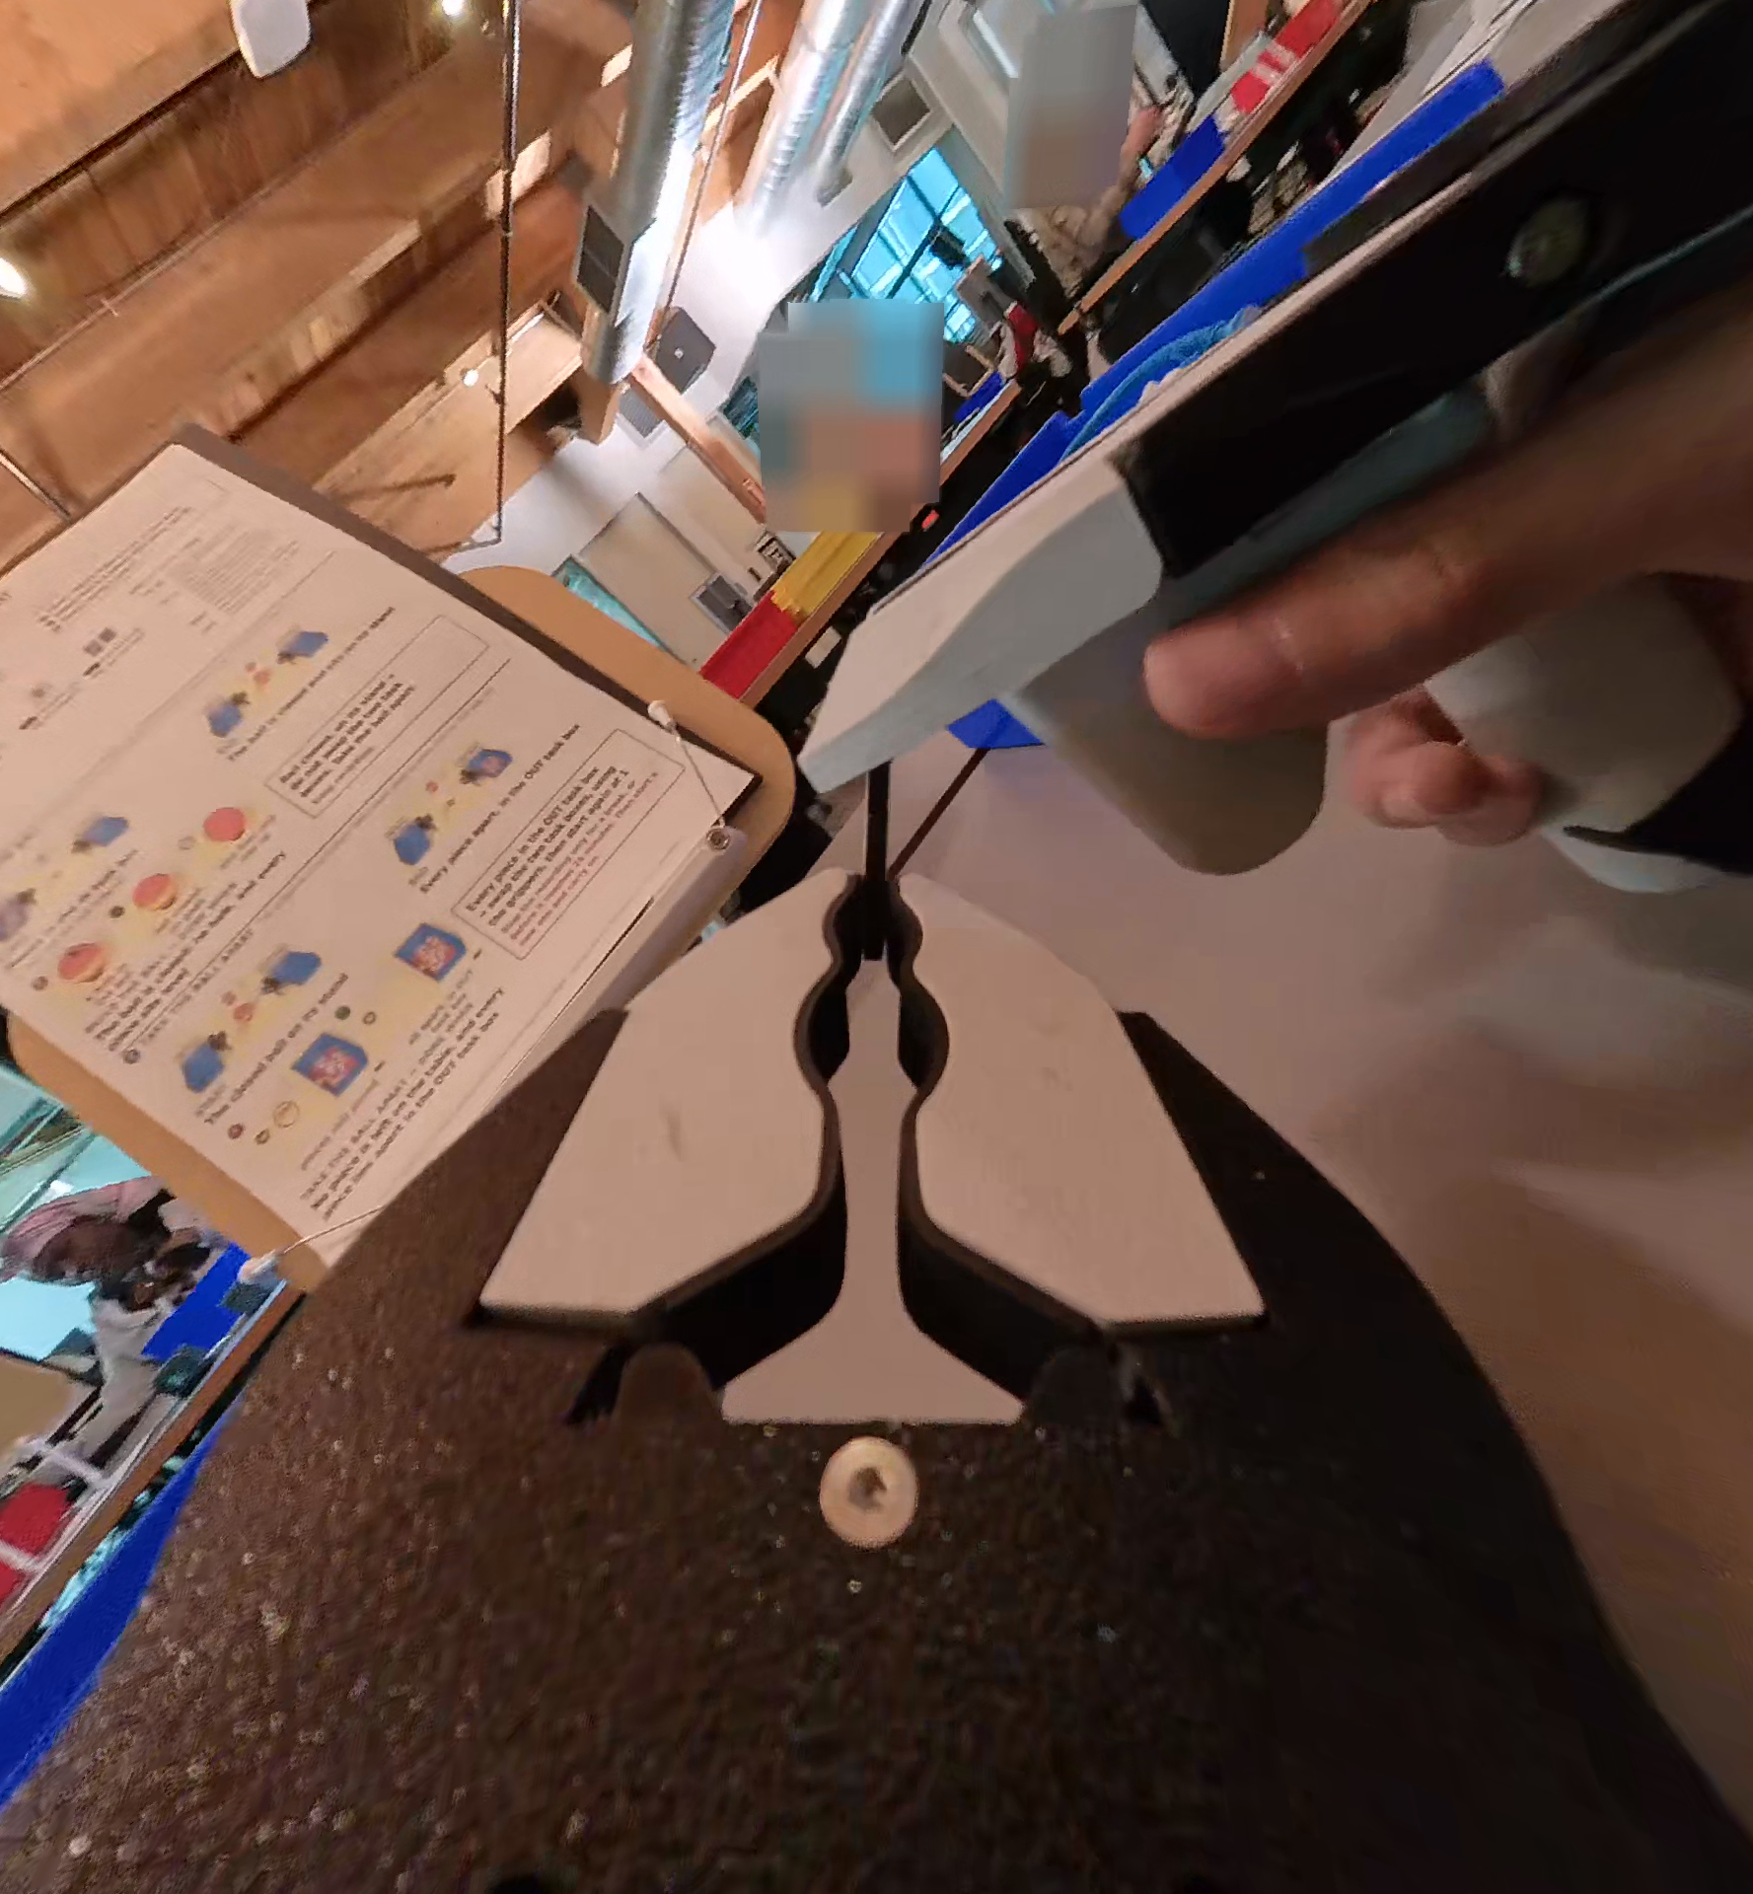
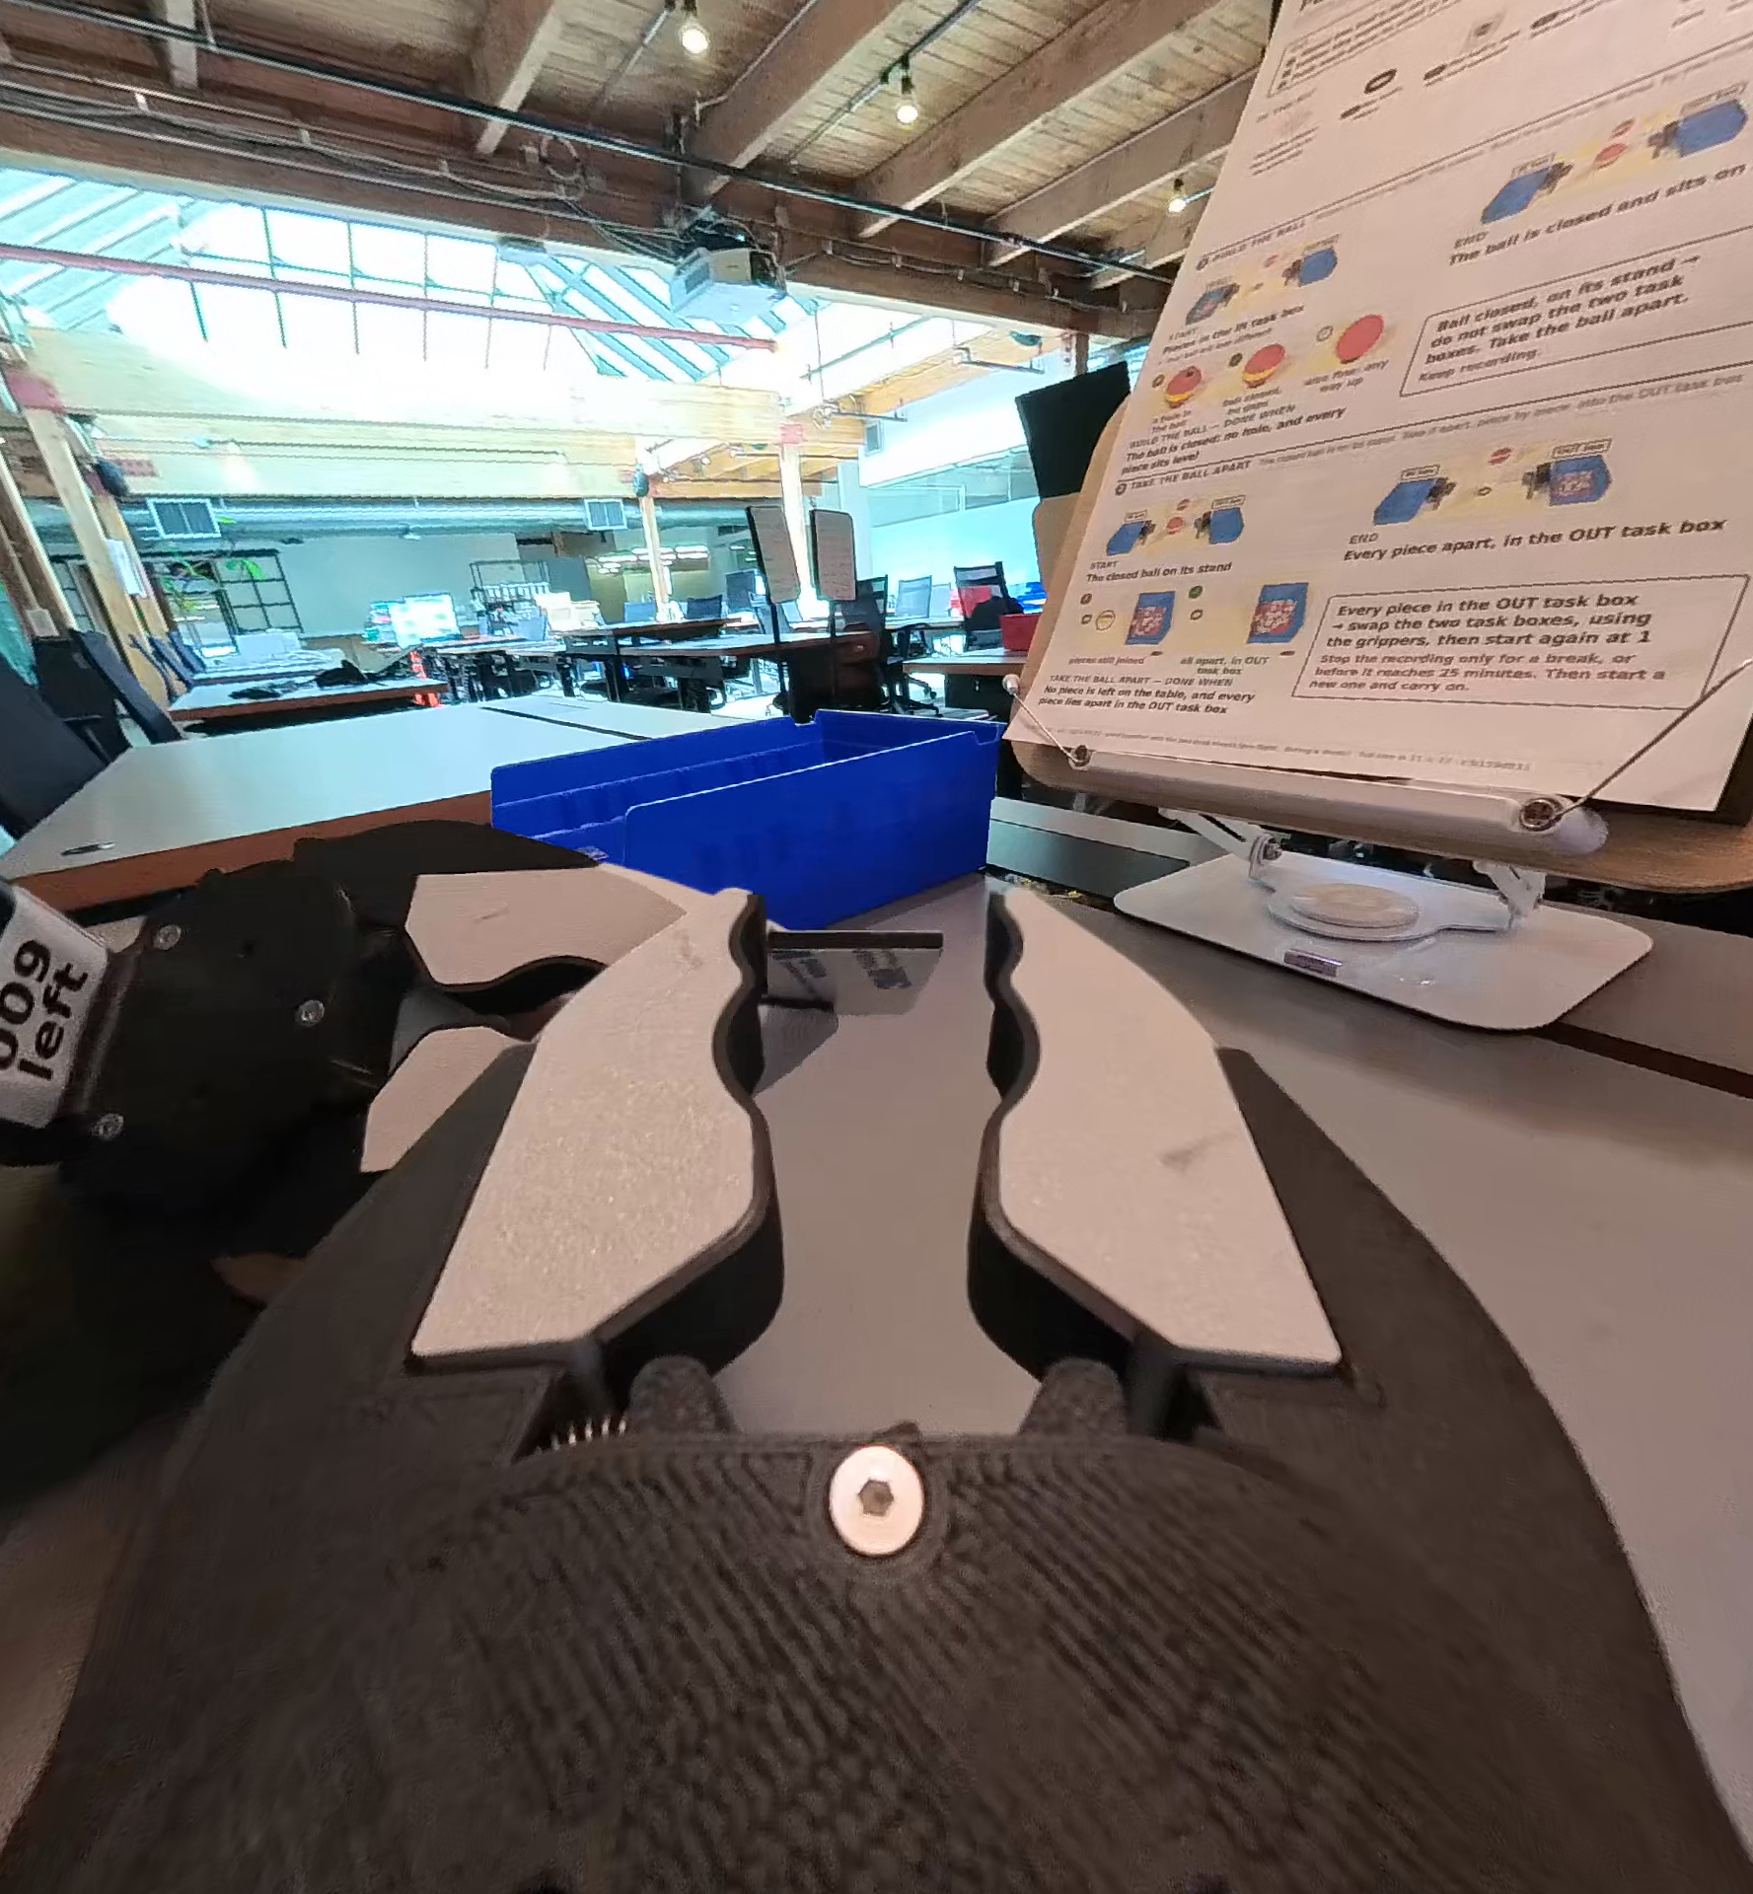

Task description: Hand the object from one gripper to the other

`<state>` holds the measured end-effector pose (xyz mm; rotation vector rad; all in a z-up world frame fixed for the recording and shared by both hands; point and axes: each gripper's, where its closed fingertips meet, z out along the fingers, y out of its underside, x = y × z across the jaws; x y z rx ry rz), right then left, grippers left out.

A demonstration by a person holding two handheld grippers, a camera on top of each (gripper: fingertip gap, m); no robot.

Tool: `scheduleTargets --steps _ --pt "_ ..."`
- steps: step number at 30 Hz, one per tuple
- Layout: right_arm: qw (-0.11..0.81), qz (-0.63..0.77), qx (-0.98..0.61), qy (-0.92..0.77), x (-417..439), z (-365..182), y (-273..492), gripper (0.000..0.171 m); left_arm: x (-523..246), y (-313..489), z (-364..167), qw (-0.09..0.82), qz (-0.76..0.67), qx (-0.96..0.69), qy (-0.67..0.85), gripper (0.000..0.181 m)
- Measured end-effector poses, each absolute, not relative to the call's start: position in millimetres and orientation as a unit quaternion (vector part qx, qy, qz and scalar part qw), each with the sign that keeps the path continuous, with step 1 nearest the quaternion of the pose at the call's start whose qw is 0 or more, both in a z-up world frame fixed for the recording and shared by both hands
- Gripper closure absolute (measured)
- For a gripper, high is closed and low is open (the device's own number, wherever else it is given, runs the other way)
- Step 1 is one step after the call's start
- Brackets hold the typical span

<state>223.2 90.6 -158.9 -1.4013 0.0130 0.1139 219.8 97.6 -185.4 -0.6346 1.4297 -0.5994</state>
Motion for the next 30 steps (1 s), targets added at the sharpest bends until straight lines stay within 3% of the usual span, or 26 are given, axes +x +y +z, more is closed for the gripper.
scheduleTargets --steps 19,21,25,28,30 --pt "0.753 0.067 -0.655 -0.016 217 -163 92 0.140 217 101 -186 0.669 -0.264 -0.279 0.636 0.178" --pt "0.757 0.084 -0.647 -0.027 215 -161 90 0.140 216 95 -187 0.641 -0.313 -0.289 0.639 0.164" --pt "0.776 0.111 -0.618 -0.056 213 -148 81 0.140 211 83 -188 0.492 -0.490 -0.344 0.632 0.134" --pt "0.790 0.140 -0.591 -0.086 209 -139 72 0.140 196 67 -180 0.255 -0.670 -0.382 0.584 0.121" --pt "0.801 0.156 -0.568 -0.102 205 -133 66 0.140 184 62 -166 0.082 -0.770 -0.379 0.506 0.123"
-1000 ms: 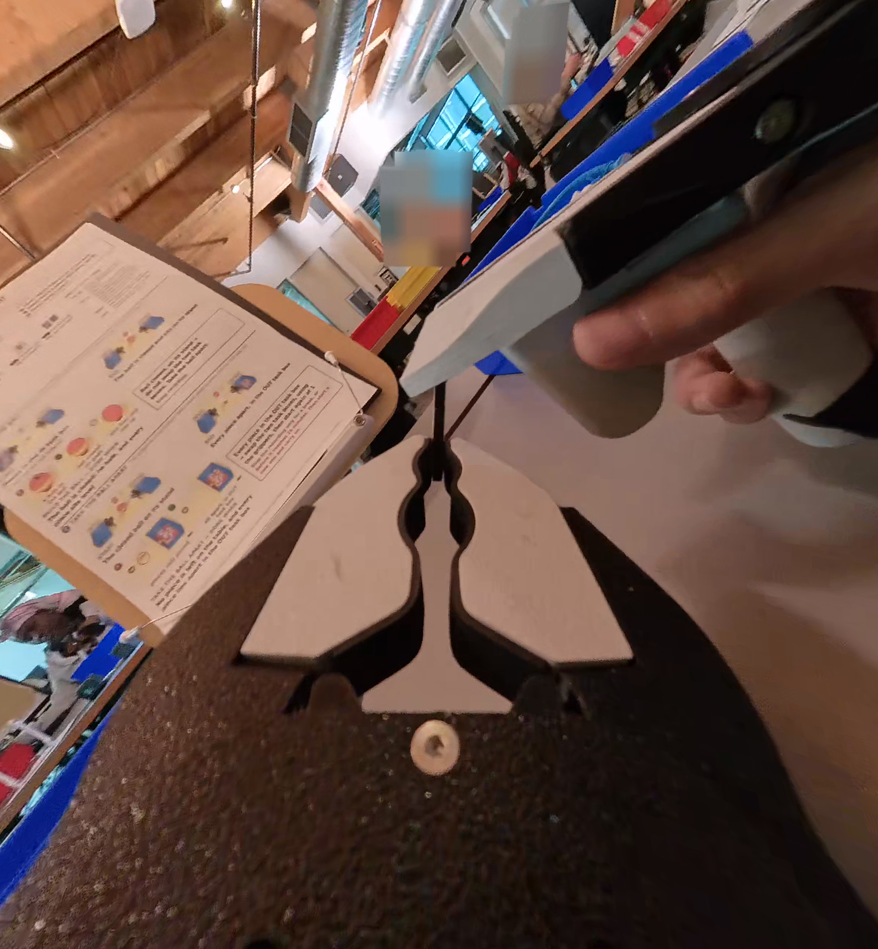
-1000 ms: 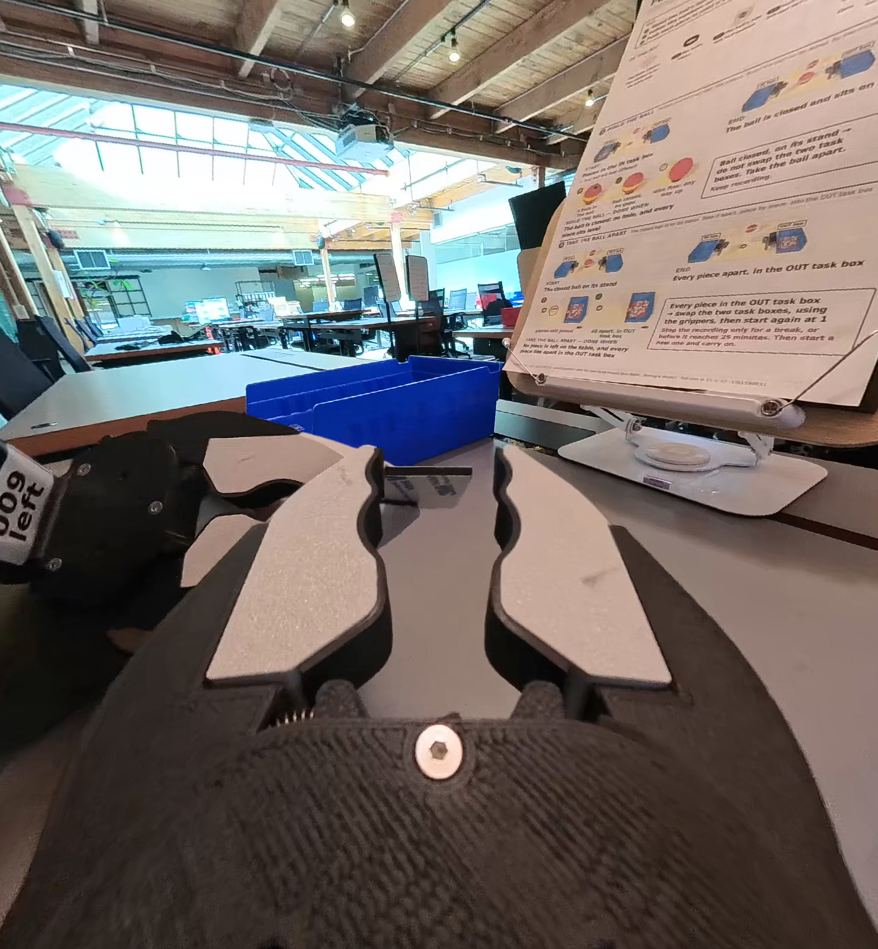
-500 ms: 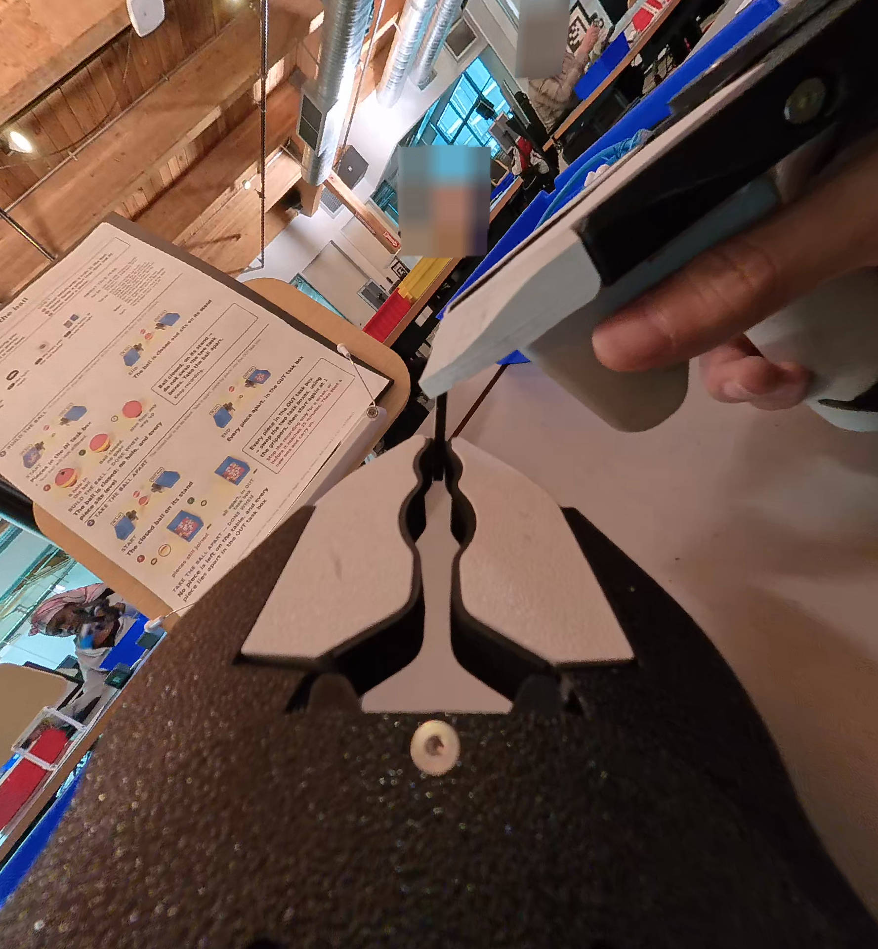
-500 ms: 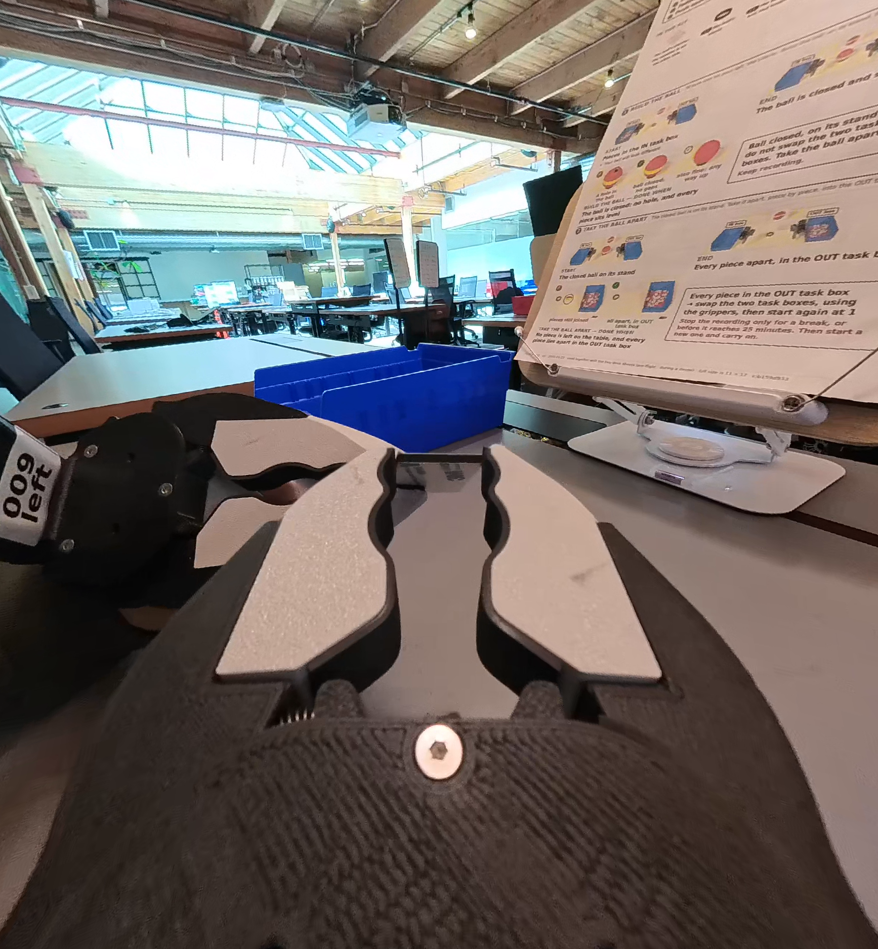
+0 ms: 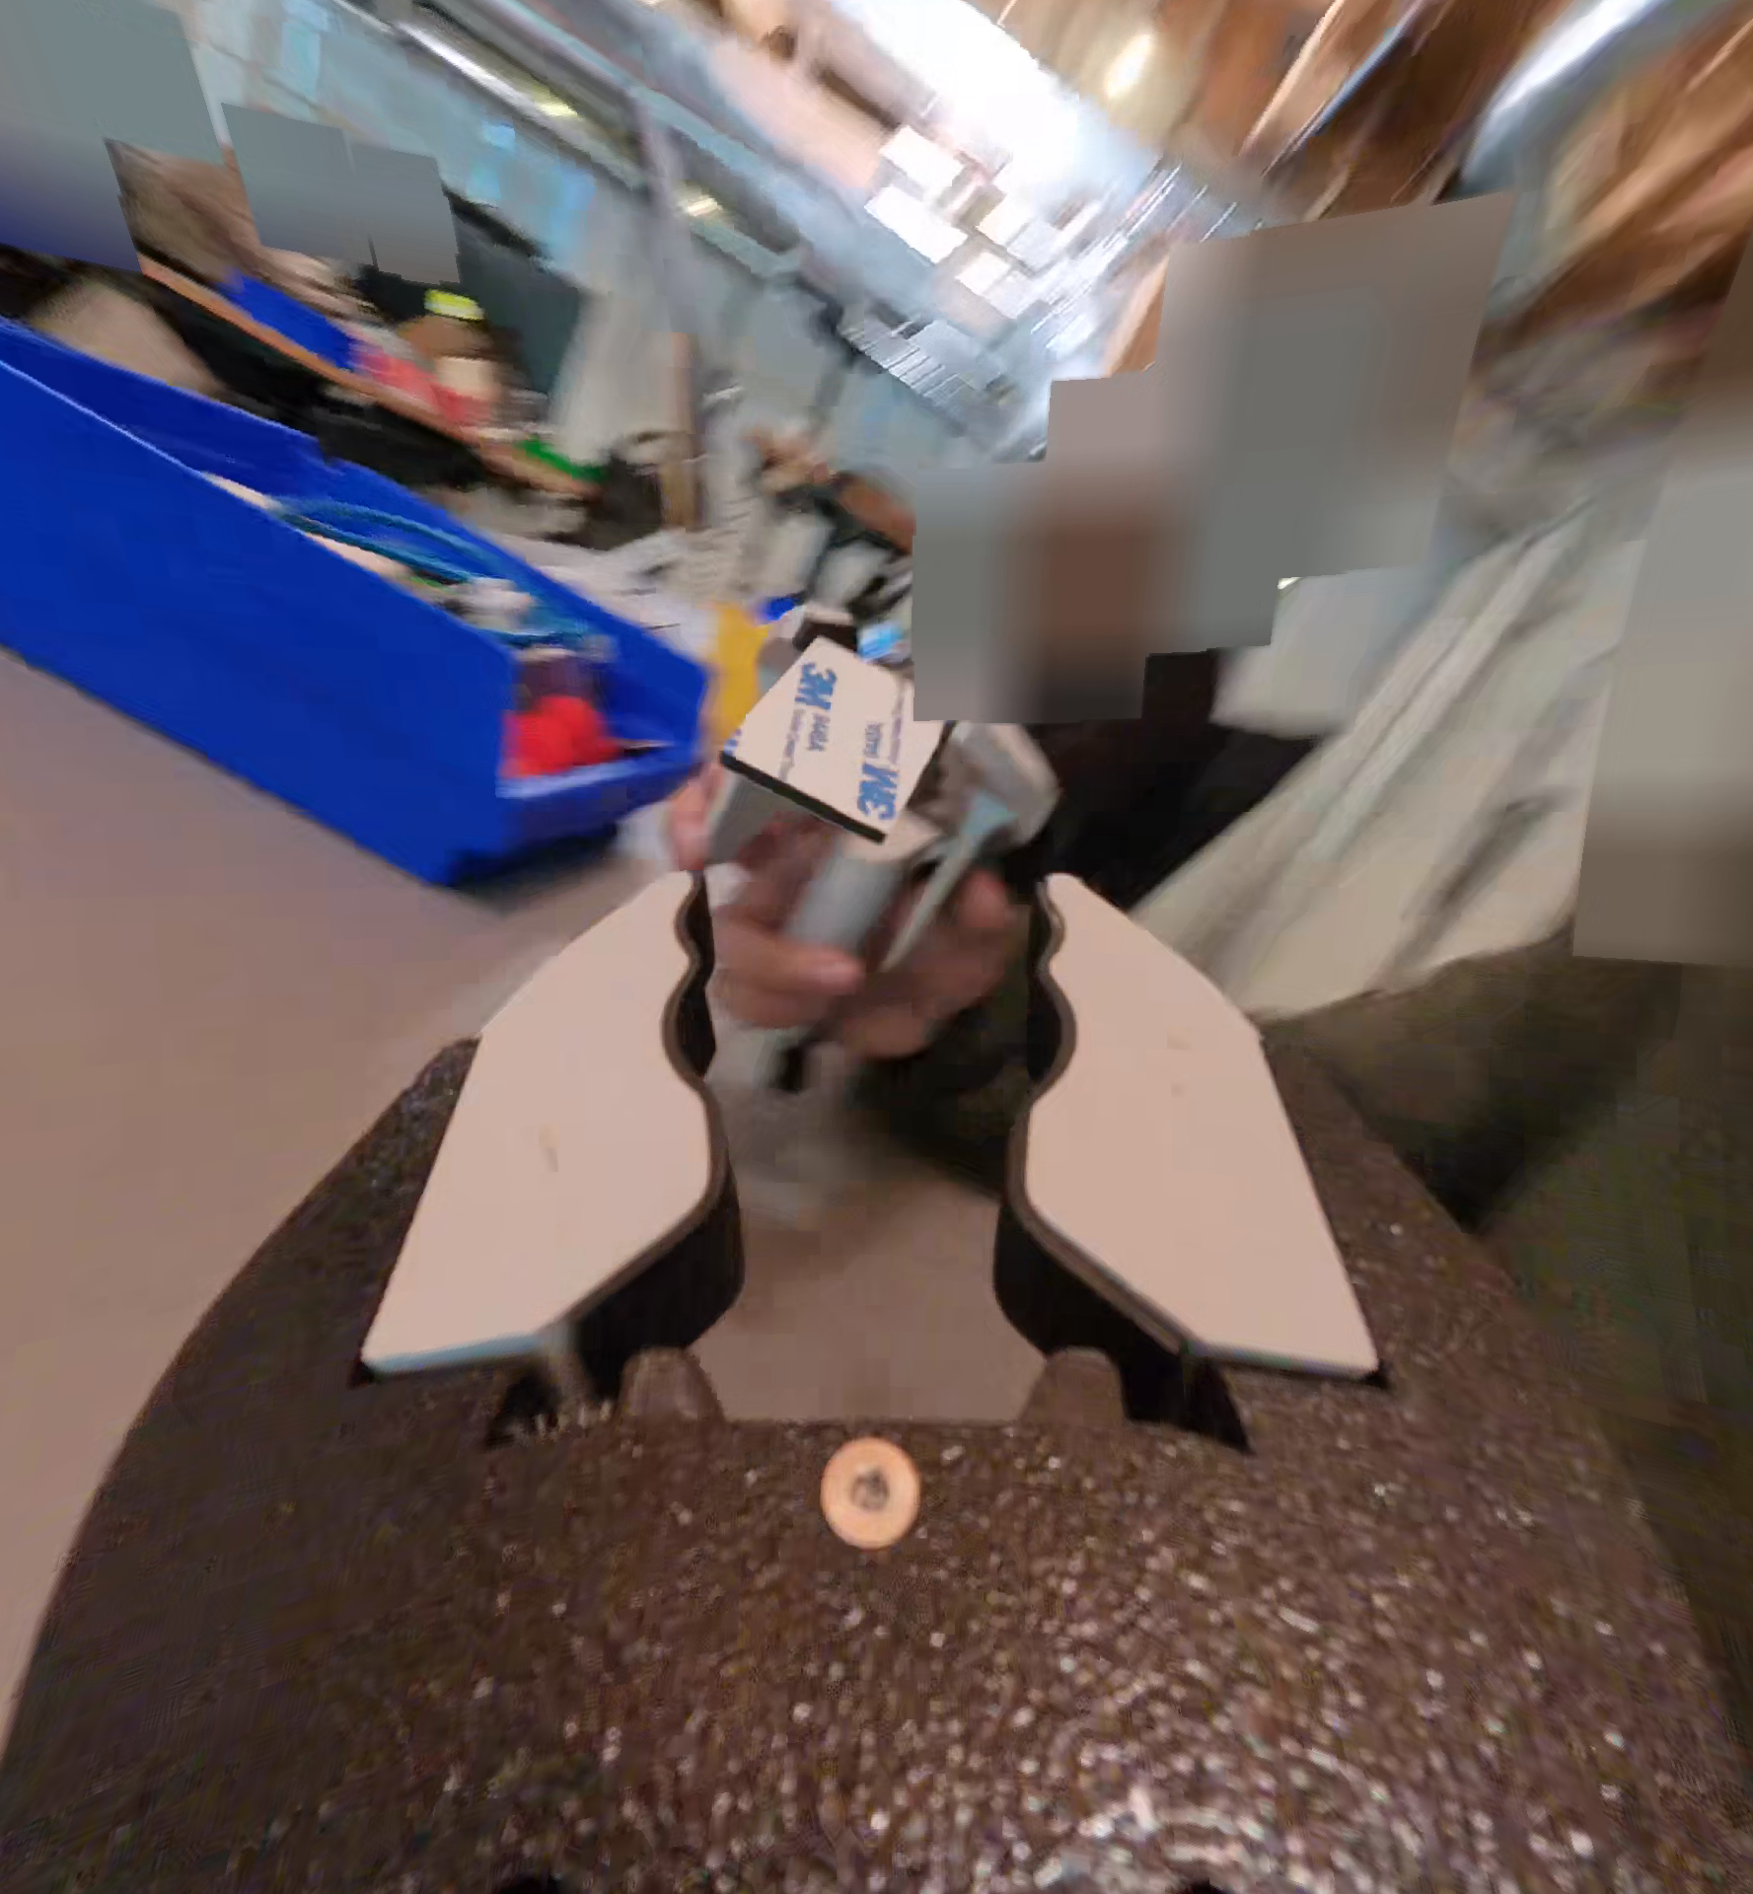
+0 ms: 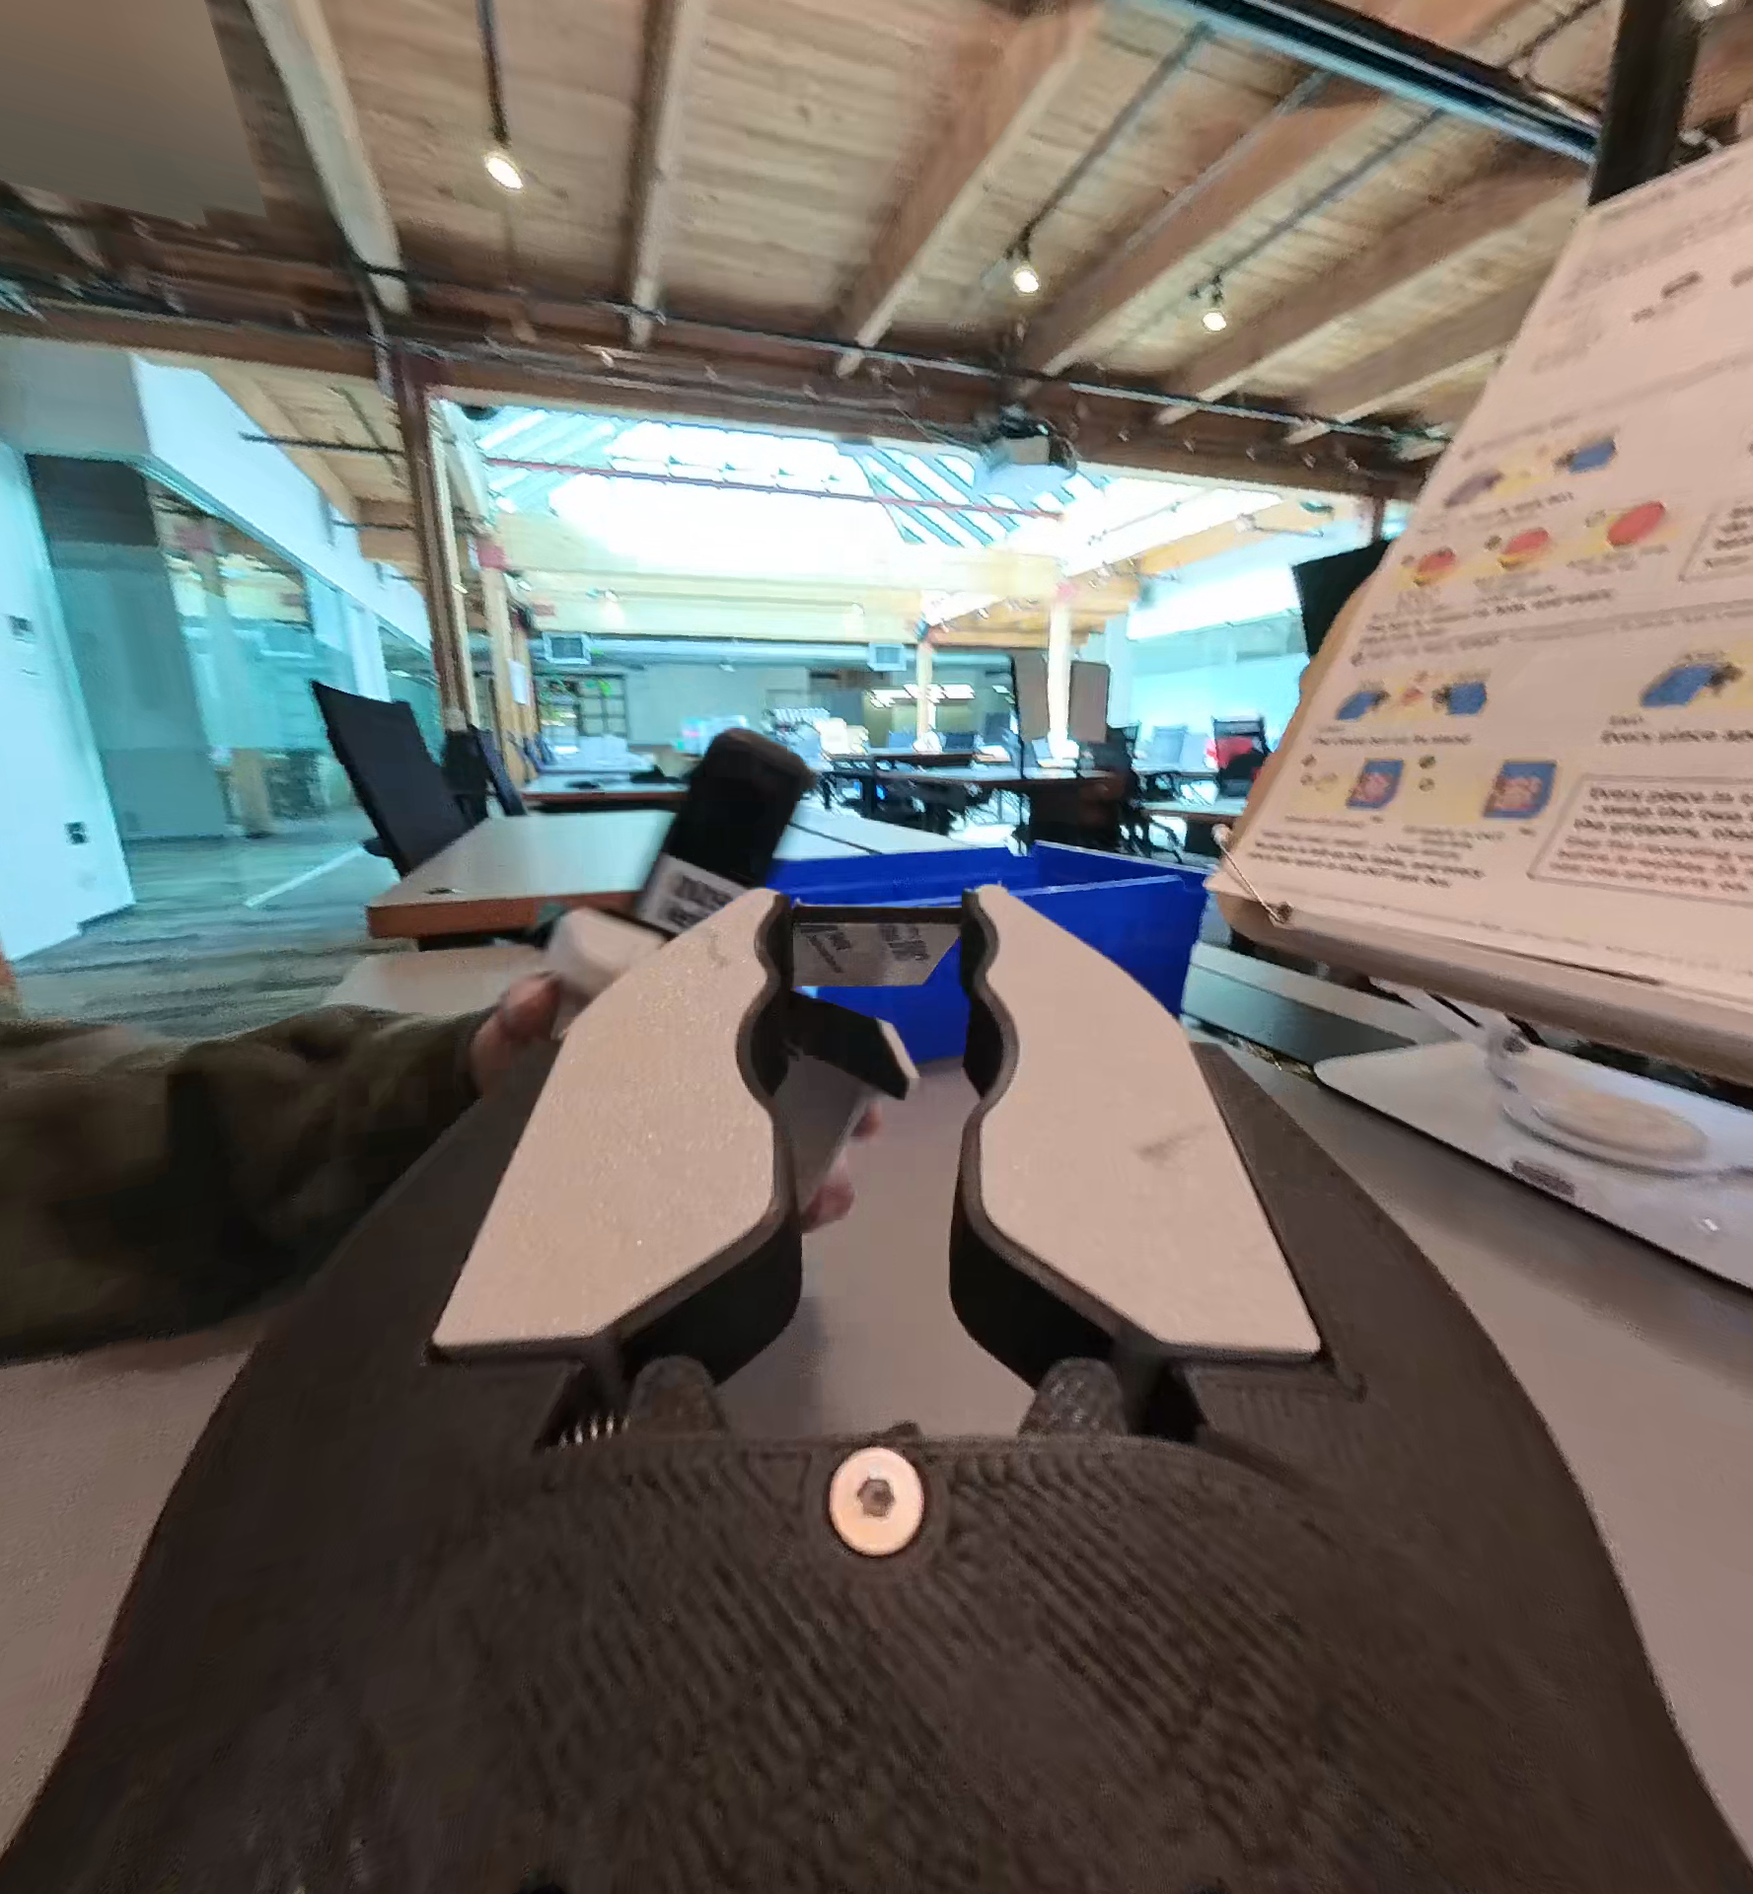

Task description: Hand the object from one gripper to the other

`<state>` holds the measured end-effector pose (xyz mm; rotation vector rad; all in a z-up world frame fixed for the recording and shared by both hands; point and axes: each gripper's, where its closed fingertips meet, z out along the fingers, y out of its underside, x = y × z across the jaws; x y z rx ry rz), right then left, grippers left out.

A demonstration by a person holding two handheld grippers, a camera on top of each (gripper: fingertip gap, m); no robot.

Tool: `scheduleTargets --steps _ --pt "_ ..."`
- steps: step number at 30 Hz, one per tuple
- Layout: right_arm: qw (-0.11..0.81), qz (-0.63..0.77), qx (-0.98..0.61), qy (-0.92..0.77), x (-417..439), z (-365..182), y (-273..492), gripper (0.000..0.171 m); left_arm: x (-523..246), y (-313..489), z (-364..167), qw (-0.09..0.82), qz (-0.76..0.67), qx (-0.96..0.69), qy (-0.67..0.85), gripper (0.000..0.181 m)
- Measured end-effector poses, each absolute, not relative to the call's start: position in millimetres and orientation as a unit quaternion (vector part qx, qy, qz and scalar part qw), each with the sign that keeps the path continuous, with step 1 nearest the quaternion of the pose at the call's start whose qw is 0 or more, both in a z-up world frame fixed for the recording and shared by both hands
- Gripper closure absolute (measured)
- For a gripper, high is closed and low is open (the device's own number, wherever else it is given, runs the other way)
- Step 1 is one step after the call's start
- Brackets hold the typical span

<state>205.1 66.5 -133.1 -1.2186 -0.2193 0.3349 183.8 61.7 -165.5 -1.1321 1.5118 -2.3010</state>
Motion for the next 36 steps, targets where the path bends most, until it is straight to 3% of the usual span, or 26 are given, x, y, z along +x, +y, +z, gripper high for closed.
scheduleTargets --steps 3,6,11,19,26,28,31,34,36 --pt "0.807 0.159 -0.551 -0.138 195 -131 62 0.141 169 64 -150 -0.103 -0.843 -0.346 0.398 0.145" --pt "0.800 0.134 -0.554 -0.186 182 -135 61 0.140 161 58 -152 -0.201 -0.844 -0.330 0.371 0.152" --pt "0.783 0.088 -0.571 -0.230 172 -144 65 0.140 159 60 -157 -0.220 -0.844 -0.327 0.363 0.174" --pt "0.773 0.073 -0.581 -0.243 171 -150 67 0.140 161 65 -162 -0.220 -0.839 -0.344 0.359 0.174" --pt "0.753 0.044 -0.609 -0.244 176 -162 71 0.140 167 70 -172 -0.139 -0.829 -0.368 0.396 0.177" --pt "0.751 0.073 -0.625 -0.199 182 -162 75 0.124 169 74 -172 -0.100 -0.826 -0.371 0.412 0.177" --pt "0.742 0.156 -0.640 -0.126 188 -161 81 0.118 175 79 -180 -0.004 -0.799 -0.384 0.462 0.178" --pt "0.718 0.220 -0.652 -0.099 184 -167 83 0.128 176 85 -176 0.112 -0.775 -0.365 0.503 0.178" --pt "0.705 0.223 -0.666 -0.096 183 -174 86 0.147 176 87 -175 0.153 -0.761 -0.357 0.520 0.178"
